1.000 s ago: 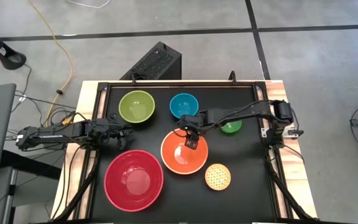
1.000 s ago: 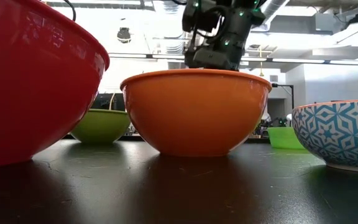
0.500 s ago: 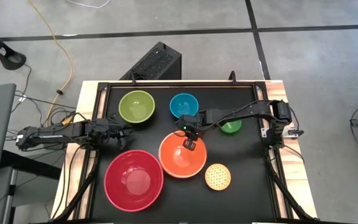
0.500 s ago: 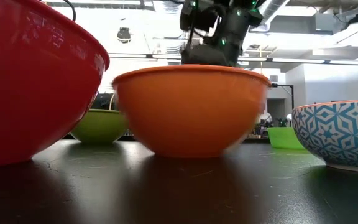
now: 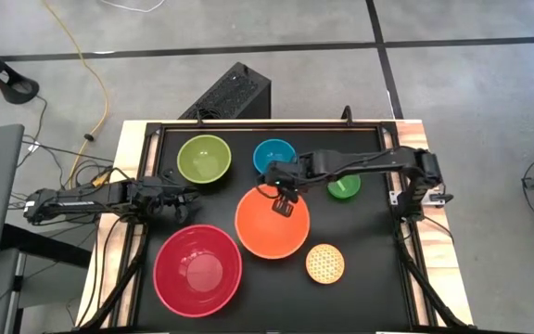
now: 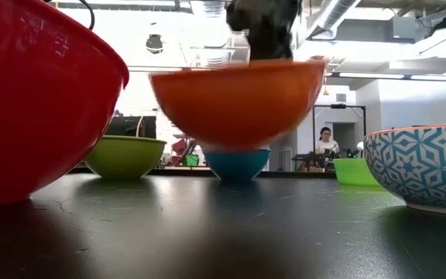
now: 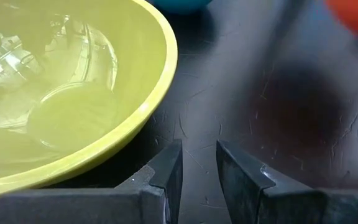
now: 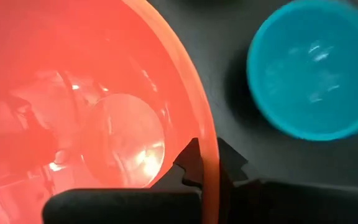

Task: Nest bowls inside each other
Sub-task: Stack the orange bowl on top of the red bowl

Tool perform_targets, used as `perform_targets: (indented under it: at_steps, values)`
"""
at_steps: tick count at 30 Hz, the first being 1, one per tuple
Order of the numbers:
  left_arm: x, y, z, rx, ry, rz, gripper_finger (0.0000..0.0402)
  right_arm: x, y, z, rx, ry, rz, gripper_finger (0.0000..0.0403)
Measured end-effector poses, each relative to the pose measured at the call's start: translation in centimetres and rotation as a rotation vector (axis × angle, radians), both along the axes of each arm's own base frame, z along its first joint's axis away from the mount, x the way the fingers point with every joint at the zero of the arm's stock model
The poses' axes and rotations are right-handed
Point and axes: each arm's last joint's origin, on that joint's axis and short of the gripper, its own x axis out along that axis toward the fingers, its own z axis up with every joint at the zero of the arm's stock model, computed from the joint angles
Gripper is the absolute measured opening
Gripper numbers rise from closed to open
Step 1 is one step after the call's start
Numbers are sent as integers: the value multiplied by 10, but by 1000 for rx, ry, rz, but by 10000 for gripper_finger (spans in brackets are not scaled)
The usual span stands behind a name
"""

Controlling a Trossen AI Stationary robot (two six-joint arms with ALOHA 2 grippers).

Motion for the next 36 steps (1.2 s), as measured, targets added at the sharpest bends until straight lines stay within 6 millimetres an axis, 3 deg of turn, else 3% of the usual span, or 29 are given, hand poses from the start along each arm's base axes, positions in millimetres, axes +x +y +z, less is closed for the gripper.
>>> perform_targets:
  at_steps: [5,13,18,26,36]
  values:
    - [0,0,0,0,0,0,87,4,20,39,-29,-165,30,17]
    - [0,0,0,0,0,0,87,36,63,54,4,-526,135,18]
    - [0,0,0,0,-1,0,87,68,82,30,28,-619,182,18]
    - [0,0,0,0,0,0,87,115,92,-16,123,-743,249,19]
    - [0,0,0,0,0,0,87,138,98,-55,196,-780,242,19]
